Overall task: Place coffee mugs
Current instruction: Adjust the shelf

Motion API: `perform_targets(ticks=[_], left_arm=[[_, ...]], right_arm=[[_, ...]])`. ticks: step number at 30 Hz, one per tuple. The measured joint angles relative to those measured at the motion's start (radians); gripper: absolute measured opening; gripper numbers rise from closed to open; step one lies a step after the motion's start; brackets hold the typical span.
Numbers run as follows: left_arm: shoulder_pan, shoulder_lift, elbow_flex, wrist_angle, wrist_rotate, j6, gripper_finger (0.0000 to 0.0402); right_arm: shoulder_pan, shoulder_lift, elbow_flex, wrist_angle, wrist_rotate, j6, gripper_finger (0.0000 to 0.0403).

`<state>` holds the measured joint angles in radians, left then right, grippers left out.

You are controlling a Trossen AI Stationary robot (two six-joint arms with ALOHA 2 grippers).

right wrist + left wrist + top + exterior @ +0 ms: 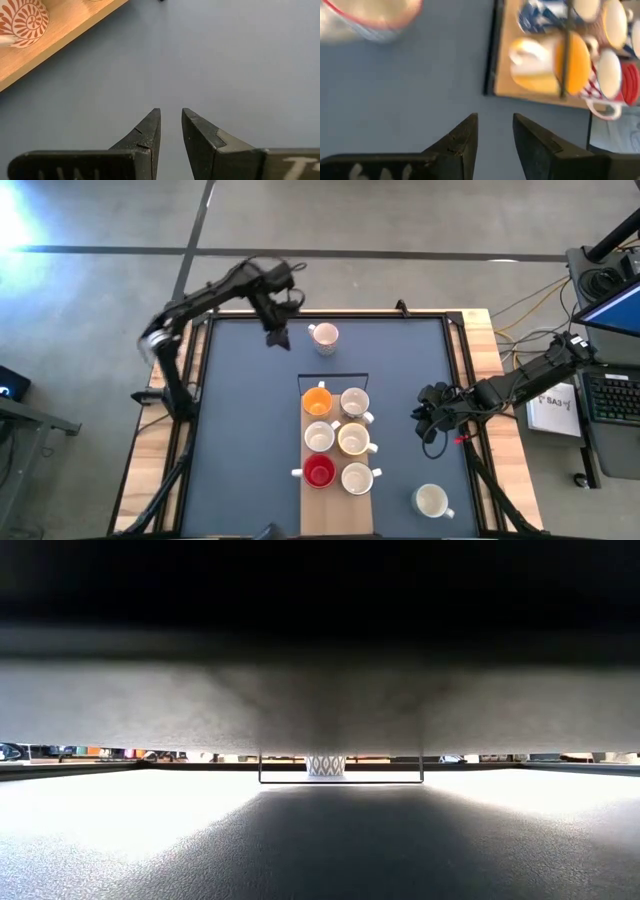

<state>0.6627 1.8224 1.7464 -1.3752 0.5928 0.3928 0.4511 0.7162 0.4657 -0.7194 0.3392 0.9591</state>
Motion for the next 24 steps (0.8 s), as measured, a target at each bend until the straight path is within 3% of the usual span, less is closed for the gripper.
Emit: perform_targets(ticks=[8, 11, 14, 18, 24], left_arm=[[-0.151, -0.439, -0.545, 0.42, -0.004, -0.297, 0.0104], [-0.228, -0.571, -0.697, 0.532, -0.065, -0.442, 0.0104], [-0.306, -0.686, -0.81, 0.577, -0.192, -0.603, 0.0104], [-0.444, -0.792, -0.925, 0.628, -0.223, -0.812, 0.0103], [-0.749, -0.867, -1.031, 0.753, -0.421, -1.19, 0.0087]], right_arm=[[0.0, 0.0, 0.0, 0.0, 0.0, 0.0, 0.0068], [0.0, 0.0, 0.0, 0.0, 0.0, 0.001, 0.0068], [0.0, 0.0, 0.0, 0.0, 0.0, 0.0, 0.0068], [0.0, 0.0, 0.0, 0.0, 0.0, 0.0, 0.0068], [0.0, 0.0, 0.0, 0.0, 0.0, 0.001, 0.0068]])
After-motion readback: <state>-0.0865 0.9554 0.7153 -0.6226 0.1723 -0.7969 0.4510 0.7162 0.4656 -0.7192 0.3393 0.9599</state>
